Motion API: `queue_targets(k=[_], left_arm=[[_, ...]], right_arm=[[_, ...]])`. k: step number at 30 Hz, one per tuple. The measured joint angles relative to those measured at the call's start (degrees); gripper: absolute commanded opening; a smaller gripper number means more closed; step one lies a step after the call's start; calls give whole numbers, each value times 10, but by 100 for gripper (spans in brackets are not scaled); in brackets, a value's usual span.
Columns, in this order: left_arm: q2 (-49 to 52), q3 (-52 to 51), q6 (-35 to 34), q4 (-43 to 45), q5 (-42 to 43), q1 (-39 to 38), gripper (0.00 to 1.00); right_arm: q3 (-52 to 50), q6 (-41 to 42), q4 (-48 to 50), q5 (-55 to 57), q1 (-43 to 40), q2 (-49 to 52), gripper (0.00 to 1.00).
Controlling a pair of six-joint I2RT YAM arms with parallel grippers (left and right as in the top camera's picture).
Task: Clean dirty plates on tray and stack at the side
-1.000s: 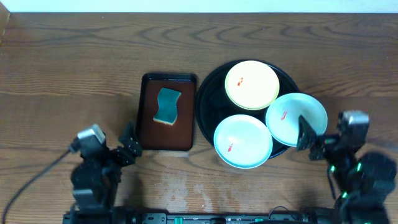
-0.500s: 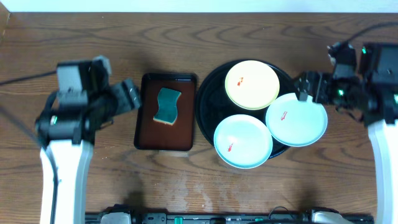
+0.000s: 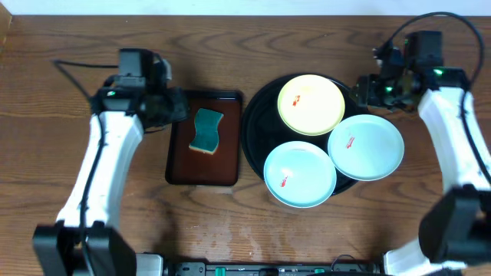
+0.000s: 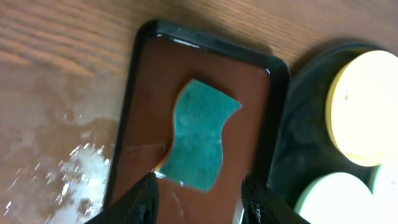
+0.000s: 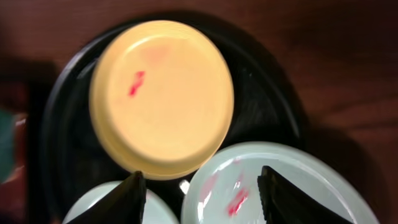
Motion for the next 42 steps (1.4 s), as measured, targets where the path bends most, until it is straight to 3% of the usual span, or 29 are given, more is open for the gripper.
queue_targets(k=[12, 20, 42], left_arm=[[99, 0, 0, 50, -75, -80, 49], [133, 0, 0, 51, -94, -94, 49], [133, 0, 0, 49, -97, -94, 49]], right_arm=[[0, -21, 105, 74, 32, 112, 60], [1, -34, 122, 105, 54, 160, 33], [-4, 23, 111, 113, 57, 187, 14]])
